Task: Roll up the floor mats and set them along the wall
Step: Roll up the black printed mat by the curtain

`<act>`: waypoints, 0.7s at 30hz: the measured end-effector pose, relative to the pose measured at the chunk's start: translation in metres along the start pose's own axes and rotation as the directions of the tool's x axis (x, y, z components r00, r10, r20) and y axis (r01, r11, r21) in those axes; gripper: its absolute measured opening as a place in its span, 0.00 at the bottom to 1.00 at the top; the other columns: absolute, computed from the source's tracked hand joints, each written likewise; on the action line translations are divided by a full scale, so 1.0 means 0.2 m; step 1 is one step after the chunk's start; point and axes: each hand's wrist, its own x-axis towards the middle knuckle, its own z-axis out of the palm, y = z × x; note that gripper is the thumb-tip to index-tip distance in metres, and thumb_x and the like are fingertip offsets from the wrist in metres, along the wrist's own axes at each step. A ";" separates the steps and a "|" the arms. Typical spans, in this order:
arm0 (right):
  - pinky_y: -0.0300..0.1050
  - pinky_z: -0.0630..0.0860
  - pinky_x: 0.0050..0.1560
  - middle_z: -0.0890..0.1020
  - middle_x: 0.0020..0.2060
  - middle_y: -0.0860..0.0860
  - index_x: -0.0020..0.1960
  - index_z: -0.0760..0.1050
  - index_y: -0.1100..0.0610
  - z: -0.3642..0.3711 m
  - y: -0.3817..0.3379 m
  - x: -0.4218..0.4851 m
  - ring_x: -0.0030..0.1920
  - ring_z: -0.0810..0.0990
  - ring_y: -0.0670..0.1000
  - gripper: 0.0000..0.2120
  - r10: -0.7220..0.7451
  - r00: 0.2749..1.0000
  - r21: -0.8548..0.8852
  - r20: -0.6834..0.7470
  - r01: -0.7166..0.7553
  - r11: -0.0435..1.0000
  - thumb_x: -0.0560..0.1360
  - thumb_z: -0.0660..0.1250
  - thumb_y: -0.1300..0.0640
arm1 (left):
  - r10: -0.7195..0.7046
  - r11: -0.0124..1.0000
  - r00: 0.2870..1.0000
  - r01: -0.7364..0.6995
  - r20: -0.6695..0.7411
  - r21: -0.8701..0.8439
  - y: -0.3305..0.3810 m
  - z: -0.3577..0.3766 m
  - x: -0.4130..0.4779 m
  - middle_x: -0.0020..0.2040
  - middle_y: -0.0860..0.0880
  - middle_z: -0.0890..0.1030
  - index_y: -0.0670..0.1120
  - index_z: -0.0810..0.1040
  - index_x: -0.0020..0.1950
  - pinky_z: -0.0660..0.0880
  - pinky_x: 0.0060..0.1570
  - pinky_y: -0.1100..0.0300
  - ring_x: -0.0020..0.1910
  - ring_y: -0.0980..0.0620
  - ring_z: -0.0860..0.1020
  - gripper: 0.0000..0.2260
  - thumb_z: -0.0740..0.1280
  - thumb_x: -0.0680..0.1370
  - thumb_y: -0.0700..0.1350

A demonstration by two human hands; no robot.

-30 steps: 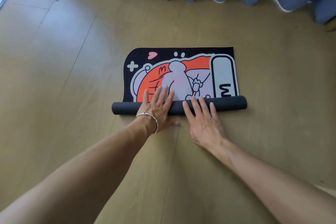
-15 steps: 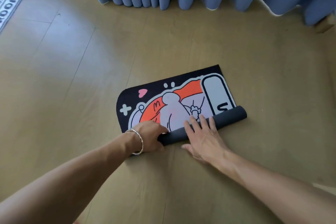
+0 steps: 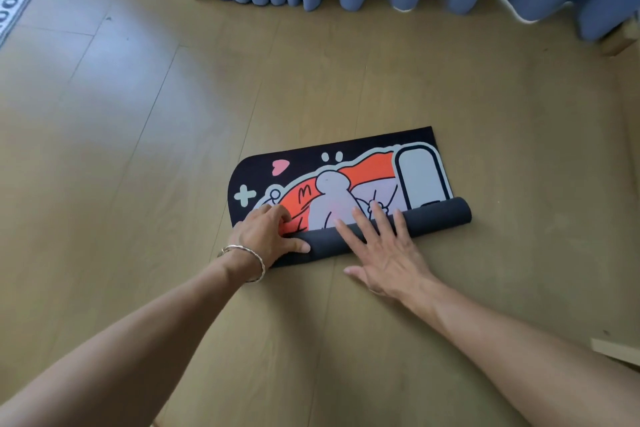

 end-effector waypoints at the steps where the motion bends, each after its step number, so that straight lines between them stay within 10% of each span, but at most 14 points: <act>1: 0.66 0.40 0.71 0.38 0.76 0.57 0.71 0.24 0.50 -0.02 0.00 0.02 0.75 0.38 0.65 0.38 0.018 1.000 0.004 0.014 -0.018 1.000 0.78 0.46 0.34 | 0.019 0.998 0.998 -0.015 -0.055 0.065 0.00 0.01 -0.01 0.55 0.52 0.73 0.51 0.73 0.58 0.70 0.54 0.55 0.56 0.50 0.71 0.26 0.71 0.67 0.63; 6: 0.63 0.41 0.72 0.39 0.77 0.55 0.76 0.30 0.49 -0.07 0.01 0.12 0.76 0.40 0.63 0.41 0.069 0.995 0.031 0.076 -0.072 0.997 0.74 0.43 0.29 | 0.454 0.842 0.857 -0.324 -0.244 0.431 0.07 0.17 -0.20 0.55 0.43 0.78 0.44 0.75 0.62 0.75 0.51 0.49 0.53 0.42 0.78 0.20 0.57 0.72 0.43; 14: 0.63 0.45 0.72 0.47 0.77 0.59 0.74 0.27 0.52 -0.08 0.00 0.11 0.76 0.45 0.63 0.45 0.090 0.992 0.071 -0.085 -0.084 0.994 0.74 0.50 0.31 | 0.356 0.822 0.933 -0.285 -0.054 0.494 0.06 0.25 -0.16 0.76 0.42 0.55 0.41 0.46 0.76 0.51 0.72 0.46 0.75 0.42 0.55 0.42 0.64 0.74 0.60; 17: 0.66 0.62 0.66 0.68 0.70 0.62 0.75 0.52 0.55 -0.04 -0.02 0.06 0.70 0.66 0.65 0.48 0.123 0.977 0.103 -0.172 -0.106 0.989 0.66 0.69 0.35 | 0.309 0.808 0.949 -0.295 0.060 0.510 0.09 0.13 -0.04 0.78 0.46 0.40 0.44 0.35 0.76 0.40 0.73 0.47 0.76 0.47 0.40 0.40 0.50 0.77 0.67; 21: 0.67 0.67 0.62 0.70 0.69 0.63 0.72 0.63 0.58 -0.01 0.01 0.06 0.68 0.69 0.65 0.45 0.157 0.969 0.103 -0.189 -0.140 0.985 0.63 0.74 0.39 | 0.210 0.862 0.975 -0.222 0.079 0.456 0.12 0.00 0.13 0.78 0.46 0.41 0.47 0.41 0.77 0.42 0.73 0.42 0.76 0.46 0.40 0.41 0.52 0.74 0.70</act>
